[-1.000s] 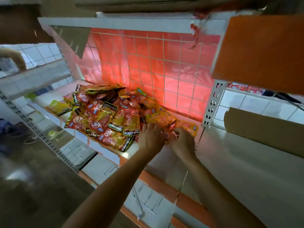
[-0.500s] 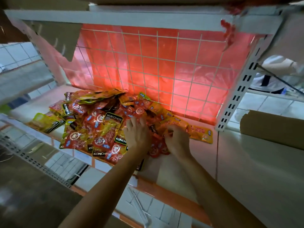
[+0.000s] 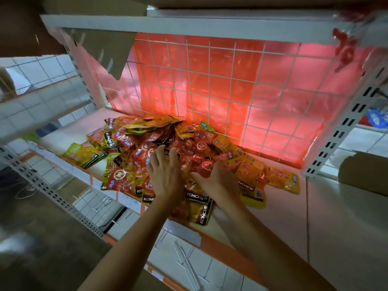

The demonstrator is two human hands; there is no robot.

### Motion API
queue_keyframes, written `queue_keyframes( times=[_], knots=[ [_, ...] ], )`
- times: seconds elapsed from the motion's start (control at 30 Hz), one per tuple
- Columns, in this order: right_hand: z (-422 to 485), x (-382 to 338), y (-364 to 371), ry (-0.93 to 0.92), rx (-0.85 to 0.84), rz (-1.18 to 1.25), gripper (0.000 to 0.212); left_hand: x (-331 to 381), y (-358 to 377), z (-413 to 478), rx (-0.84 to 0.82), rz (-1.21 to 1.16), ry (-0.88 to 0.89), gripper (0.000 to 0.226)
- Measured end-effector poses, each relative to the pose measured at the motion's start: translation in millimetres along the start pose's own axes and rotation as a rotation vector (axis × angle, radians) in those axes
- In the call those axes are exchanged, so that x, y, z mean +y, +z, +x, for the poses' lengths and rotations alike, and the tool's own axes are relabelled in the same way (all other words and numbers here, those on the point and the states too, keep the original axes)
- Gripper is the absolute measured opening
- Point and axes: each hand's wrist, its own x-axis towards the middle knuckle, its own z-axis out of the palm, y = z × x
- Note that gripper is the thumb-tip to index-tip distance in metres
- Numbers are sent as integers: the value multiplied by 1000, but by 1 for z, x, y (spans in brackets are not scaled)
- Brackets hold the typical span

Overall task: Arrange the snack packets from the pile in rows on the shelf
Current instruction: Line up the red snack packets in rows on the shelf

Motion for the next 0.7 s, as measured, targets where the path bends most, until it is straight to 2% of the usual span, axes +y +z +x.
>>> queue_keyframes(
  times=[0.07, 0.13, 0.23, 0.33, 0.4, 0.53, 0.63, 0.7],
  knots=[
    [1, -5, 2, 34, -20, -52, 97, -7, 0, -1, -5, 16, -61, 55],
    [0, -9, 3, 49, -33, -80, 101, -11, 1, 0, -42, 16, -105, 61],
    [0, -10, 2, 65, -49, -98, 89, -13, -3, 1, -36, -26, -86, 70],
    [0, -6, 1, 73, -22, -13, 78, -10, -9, 1, -10, -94, -64, 77],
    [-1, -1, 0, 57, 12, 56, 77, -5, -14, 3, 20, -151, -47, 67],
    [-4, 7, -10, 82, 115, 219, 75, 10, -29, 10, 165, -262, 57, 21],
    [-5, 16, -22, 112, 186, 310, 68, 29, -43, 12, 241, -424, 111, 17],
    [-8, 25, -29, 104, 229, 366, 61, 41, -49, 13, 262, -563, 39, 20]
  ],
)
